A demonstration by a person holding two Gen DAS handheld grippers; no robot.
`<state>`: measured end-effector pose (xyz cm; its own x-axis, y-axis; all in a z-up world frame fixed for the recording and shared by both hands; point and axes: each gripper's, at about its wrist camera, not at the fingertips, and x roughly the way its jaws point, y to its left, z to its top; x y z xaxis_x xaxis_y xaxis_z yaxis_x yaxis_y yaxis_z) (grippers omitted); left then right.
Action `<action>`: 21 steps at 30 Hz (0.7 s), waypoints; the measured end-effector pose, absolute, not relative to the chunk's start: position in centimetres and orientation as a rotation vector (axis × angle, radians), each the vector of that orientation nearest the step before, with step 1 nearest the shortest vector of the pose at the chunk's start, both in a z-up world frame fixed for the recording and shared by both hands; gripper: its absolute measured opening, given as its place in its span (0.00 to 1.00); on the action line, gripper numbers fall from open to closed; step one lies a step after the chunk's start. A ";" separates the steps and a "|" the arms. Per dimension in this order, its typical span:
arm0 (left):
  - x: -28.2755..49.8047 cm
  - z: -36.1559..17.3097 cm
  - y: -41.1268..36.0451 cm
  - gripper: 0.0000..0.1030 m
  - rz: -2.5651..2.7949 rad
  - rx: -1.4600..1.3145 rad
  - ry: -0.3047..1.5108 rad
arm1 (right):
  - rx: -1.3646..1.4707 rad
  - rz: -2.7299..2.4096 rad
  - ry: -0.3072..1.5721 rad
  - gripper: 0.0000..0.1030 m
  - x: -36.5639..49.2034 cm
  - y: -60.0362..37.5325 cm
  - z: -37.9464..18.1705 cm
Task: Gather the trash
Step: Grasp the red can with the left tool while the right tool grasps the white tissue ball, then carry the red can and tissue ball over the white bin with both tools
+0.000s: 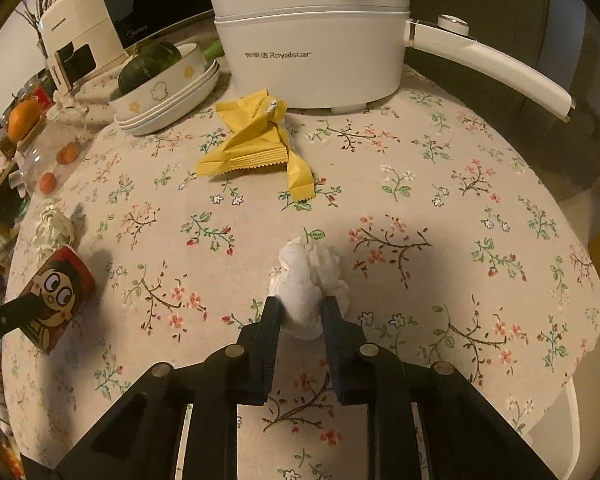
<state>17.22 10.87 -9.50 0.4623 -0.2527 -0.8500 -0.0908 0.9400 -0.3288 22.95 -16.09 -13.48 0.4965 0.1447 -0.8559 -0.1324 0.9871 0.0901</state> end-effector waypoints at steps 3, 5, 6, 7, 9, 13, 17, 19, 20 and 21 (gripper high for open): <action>17.1 -9.3 10.8 0.51 -0.109 -0.352 1.087 | 0.034 0.172 1.041 0.19 22.9 -16.3 -13.3; 17.1 -9.1 10.8 0.51 -0.115 -0.351 1.083 | 0.055 0.179 1.042 0.19 22.8 -16.6 -13.2; 17.1 -9.1 10.8 0.51 -0.119 -0.350 1.082 | 0.062 0.183 1.040 0.19 22.7 -16.7 -13.0; 17.1 -9.0 10.7 0.51 -0.123 -0.349 1.082 | 0.068 0.187 1.036 0.19 22.6 -16.8 -12.8; 17.0 -8.8 10.5 0.51 -0.134 -0.349 1.080 | 0.077 0.193 1.028 0.19 22.3 -17.1 -12.4; 16.9 -8.5 10.0 0.51 -0.156 -0.357 1.074 | 0.091 0.214 1.010 0.19 21.8 -17.6 -11.3; 16.8 -8.0 9.6 0.51 -0.178 -0.362 1.068 | 0.084 0.230 0.993 0.19 21.0 -18.0 -10.0; 16.6 -7.9 9.3 0.51 -0.190 -0.362 1.066 | 0.077 0.239 0.985 0.19 20.4 -18.2 -9.3; 16.5 -7.8 9.2 0.51 -0.193 -0.360 1.064 | 0.075 0.243 0.982 0.19 20.1 -18.3 -9.0; 16.4 -7.7 9.1 0.51 -0.197 -0.359 1.062 | 0.074 0.247 0.978 0.19 19.8 -18.6 -8.7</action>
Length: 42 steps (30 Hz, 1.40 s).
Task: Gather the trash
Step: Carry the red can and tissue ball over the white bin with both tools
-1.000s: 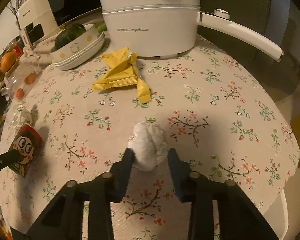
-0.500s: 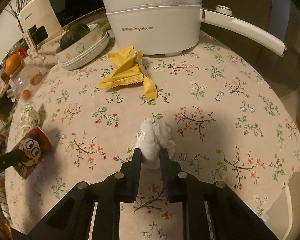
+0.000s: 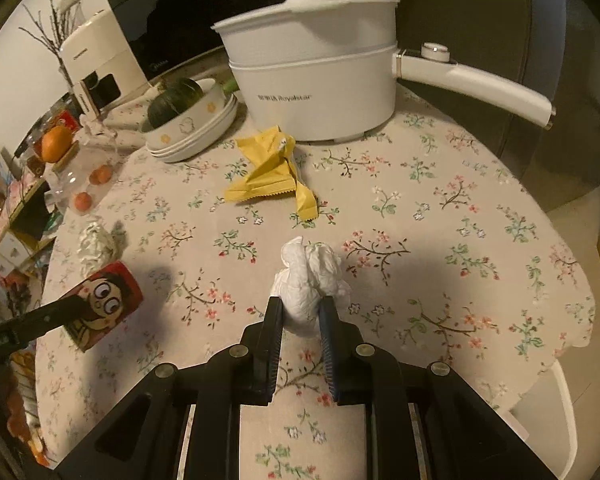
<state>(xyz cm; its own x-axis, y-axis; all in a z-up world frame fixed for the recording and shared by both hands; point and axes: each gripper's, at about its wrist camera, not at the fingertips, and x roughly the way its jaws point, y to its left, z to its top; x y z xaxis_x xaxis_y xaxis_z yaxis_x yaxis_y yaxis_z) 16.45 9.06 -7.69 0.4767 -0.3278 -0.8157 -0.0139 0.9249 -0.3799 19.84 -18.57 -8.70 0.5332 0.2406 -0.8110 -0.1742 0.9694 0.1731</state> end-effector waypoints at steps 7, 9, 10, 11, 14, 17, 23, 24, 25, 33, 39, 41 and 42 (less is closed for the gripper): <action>15.5 -6.8 8.0 0.51 -0.244 -0.368 1.044 | 0.065 0.245 0.969 0.19 17.7 -20.9 -7.3; 15.3 -6.5 7.5 0.51 -0.259 -0.361 1.038 | 0.062 0.234 0.973 0.19 17.2 -21.7 -7.2; 15.1 -6.3 7.2 0.51 -0.269 -0.359 1.035 | 0.061 0.229 0.974 0.19 17.0 -22.1 -7.1; 15.1 -6.2 7.0 0.51 -0.276 -0.358 1.034 | 0.058 0.216 0.976 0.19 16.5 -22.8 -7.0; 14.7 -6.0 6.0 0.51 -0.302 -0.351 1.029 | 0.064 0.198 0.979 0.19 15.5 -24.4 -6.6; 14.3 -5.7 5.1 0.51 -0.326 -0.348 1.025 | 0.065 0.178 0.981 0.19 14.3 -26.2 -6.2; 13.7 -5.0 2.7 0.51 -0.381 -0.339 1.018 | 0.070 0.127 0.999 0.19 11.7 -29.7 -6.0; 13.6 -4.9 2.2 0.51 -0.392 -0.337 1.017 | 0.075 0.120 1.006 0.19 11.3 -30.3 -6.1; 13.5 -4.8 1.6 0.51 -0.405 -0.335 1.015 | 0.079 0.114 1.011 0.19 10.9 -30.8 -6.2; 12.8 -3.9 -3.9 0.51 -0.522 -0.306 1.012 | 0.096 0.036 1.094 0.19 8.1 -35.3 -8.2; 12.3 -4.0 -8.2 0.51 -0.598 -0.263 1.028 | 0.136 -0.013 1.166 0.19 6.6 -38.7 -10.1; 12.1 -4.2 -9.6 0.51 -0.622 -0.247 1.035 | 0.154 -0.018 1.182 0.19 6.1 -39.6 -10.5; 12.0 -4.3 -10.1 0.51 -0.630 -0.242 1.039 | 0.164 -0.018 1.188 0.19 5.9 -39.9 -10.7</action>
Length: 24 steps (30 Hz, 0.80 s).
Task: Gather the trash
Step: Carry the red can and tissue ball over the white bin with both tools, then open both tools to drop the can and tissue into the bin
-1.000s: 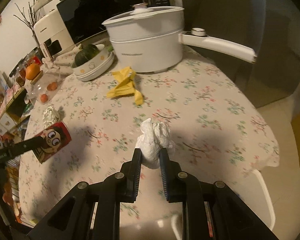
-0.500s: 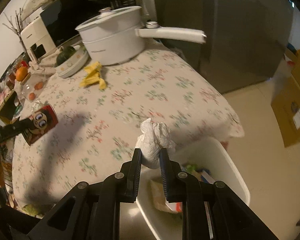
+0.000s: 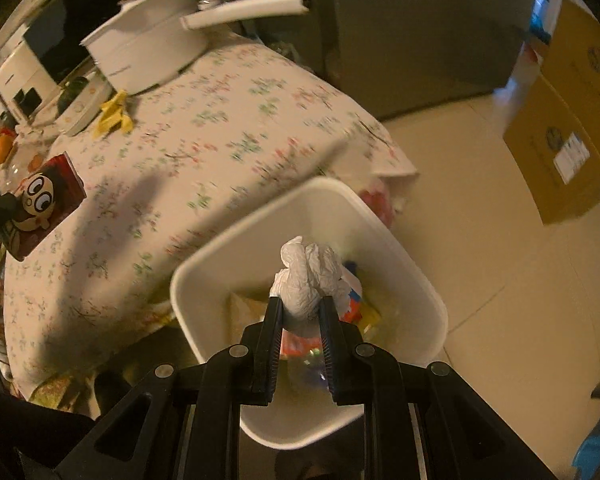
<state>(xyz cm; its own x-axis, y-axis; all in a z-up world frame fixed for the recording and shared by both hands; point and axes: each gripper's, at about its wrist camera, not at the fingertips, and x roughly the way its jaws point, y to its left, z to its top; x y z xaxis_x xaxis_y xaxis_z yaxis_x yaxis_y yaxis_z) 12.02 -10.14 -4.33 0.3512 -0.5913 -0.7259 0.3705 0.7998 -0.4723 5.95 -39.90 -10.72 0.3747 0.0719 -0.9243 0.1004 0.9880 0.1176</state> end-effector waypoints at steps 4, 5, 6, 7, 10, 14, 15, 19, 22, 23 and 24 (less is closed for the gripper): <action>11.7 -4.9 -12.1 0.51 -0.660 -0.218 1.059 | 0.196 -0.025 1.200 0.22 5.6 -40.9 -11.2; 11.7 -5.2 -12.7 0.51 -0.667 -0.210 1.067 | 0.207 -0.028 1.203 0.25 5.7 -41.0 -11.2; 11.6 -5.3 -13.2 0.51 -0.671 -0.204 1.071 | 0.223 -0.035 1.206 0.34 5.6 -41.4 -11.3; 11.5 -5.6 -13.7 0.51 -0.678 -0.195 1.079 | 0.234 -0.043 1.205 0.49 5.6 -41.6 -11.3; 11.2 -6.2 -15.3 0.51 -0.697 -0.164 1.098 | 0.260 -0.050 1.183 0.58 5.5 -42.3 -10.8; 10.4 -7.2 -17.6 0.51 -0.725 -0.103 1.120 | 0.267 -0.059 1.153 0.59 5.1 -42.9 -10.1; 10.3 -7.4 -18.0 0.51 -0.729 -0.090 1.122 | 0.263 -0.063 1.149 0.60 5.0 -43.0 -10.0; 9.7 -9.3 -20.2 0.51 -0.747 -0.026 1.155 | 0.234 -0.078 1.154 0.61 4.8 -43.4 -10.2; 9.5 -10.6 -21.6 0.51 -0.754 0.012 1.172 | 0.211 -0.097 1.167 0.62 4.7 -43.7 -10.5; 9.5 -10.9 -21.9 0.51 -0.757 0.022 1.172 | 0.207 -0.102 1.169 0.62 4.6 -43.9 -10.6; 9.4 -11.2 -22.1 0.51 -0.760 0.031 1.171 | 0.206 -0.105 1.170 0.62 4.5 -44.1 -10.7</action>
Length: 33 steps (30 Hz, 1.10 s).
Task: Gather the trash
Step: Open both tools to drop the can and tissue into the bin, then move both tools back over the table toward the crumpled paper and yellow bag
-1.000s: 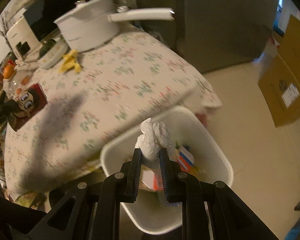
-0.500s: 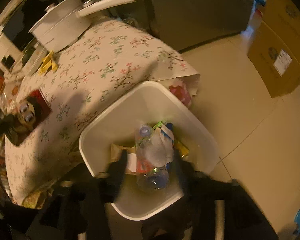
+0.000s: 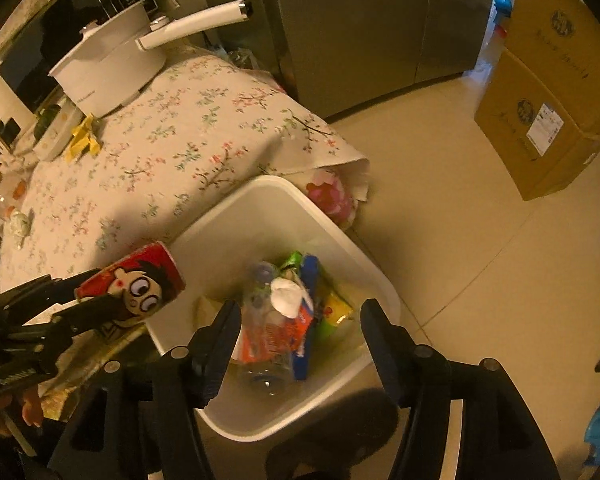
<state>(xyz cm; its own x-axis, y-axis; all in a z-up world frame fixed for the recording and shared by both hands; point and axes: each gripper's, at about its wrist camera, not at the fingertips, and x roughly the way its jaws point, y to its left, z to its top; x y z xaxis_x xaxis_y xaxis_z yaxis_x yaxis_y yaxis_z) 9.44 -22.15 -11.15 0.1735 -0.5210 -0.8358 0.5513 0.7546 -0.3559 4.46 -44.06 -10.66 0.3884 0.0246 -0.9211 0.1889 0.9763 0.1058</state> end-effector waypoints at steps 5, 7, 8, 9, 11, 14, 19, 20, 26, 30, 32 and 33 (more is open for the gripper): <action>9.4 -11.9 -22.6 0.51 -0.775 0.070 1.168 | 0.215 -0.119 1.163 0.64 4.0 -44.6 -10.5; 9.2 -11.9 -22.8 0.51 -0.777 0.104 1.167 | 0.218 -0.121 1.161 0.65 3.8 -44.7 -10.4; 9.2 -11.9 -22.9 0.52 -0.776 0.116 1.167 | 0.219 -0.123 1.160 0.65 3.7 -44.8 -10.4; 9.1 -11.9 -22.8 0.55 -0.771 0.133 1.164 | 0.220 -0.124 1.159 0.65 3.7 -44.8 -10.4; 9.0 -11.7 -22.5 0.63 -0.758 0.156 1.150 | 0.221 -0.125 1.157 0.65 3.6 -44.8 -10.3; 8.9 -11.2 -21.8 0.66 -0.746 0.172 1.132 | 0.217 -0.125 1.157 0.66 3.5 -44.6 -10.2; 8.9 -10.3 -20.1 0.74 -0.723 0.163 1.117 | 0.207 -0.118 1.150 0.66 3.6 -44.0 -10.0; 9.0 -10.1 -19.6 0.75 -0.715 0.159 1.114 | 0.203 -0.116 1.146 0.66 3.7 -43.8 -9.8; 9.1 -9.0 -16.5 0.83 -0.643 0.157 1.080 | 0.171 -0.088 1.114 0.73 4.2 -42.2 -8.8; 9.5 -8.4 -14.1 0.94 -0.592 0.148 1.054 | 0.146 -0.064 1.098 0.76 4.8 -40.6 -8.3; 9.6 -8.0 -12.8 0.96 -0.570 0.137 1.044 | 0.133 -0.054 1.092 0.78 5.2 -39.8 -8.1; 9.6 -7.8 -11.8 0.98 -0.553 0.123 1.037 | 0.129 -0.051 1.091 0.79 5.5 -39.4 -8.1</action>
